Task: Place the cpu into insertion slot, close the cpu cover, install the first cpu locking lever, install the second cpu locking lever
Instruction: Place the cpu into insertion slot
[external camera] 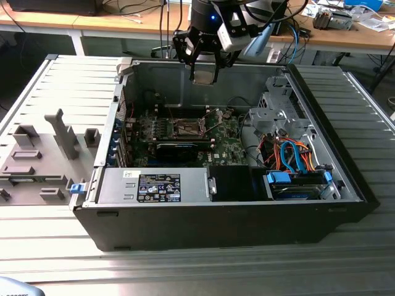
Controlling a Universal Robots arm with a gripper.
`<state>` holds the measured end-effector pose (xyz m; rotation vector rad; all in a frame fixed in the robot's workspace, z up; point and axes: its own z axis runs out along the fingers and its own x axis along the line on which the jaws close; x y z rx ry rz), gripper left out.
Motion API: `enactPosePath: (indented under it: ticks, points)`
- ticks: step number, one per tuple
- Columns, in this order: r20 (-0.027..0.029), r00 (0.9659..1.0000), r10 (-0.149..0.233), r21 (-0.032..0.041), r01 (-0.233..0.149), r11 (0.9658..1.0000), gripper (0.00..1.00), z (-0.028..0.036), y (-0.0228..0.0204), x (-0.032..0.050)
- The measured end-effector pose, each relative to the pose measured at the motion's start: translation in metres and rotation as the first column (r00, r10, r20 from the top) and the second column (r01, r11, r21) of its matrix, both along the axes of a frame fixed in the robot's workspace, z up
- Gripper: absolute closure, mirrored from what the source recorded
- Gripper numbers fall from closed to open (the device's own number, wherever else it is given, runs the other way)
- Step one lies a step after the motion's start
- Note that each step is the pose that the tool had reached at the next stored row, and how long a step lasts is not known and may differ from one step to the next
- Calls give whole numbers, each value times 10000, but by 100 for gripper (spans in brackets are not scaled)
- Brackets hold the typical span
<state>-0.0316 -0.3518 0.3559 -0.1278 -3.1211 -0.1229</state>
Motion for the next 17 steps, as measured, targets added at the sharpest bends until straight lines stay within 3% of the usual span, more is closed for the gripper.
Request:
enactPosePath:
  ticks: [17]
  points:
    - [0,9998,-191,-36,191,9998,45,-6,0,0]
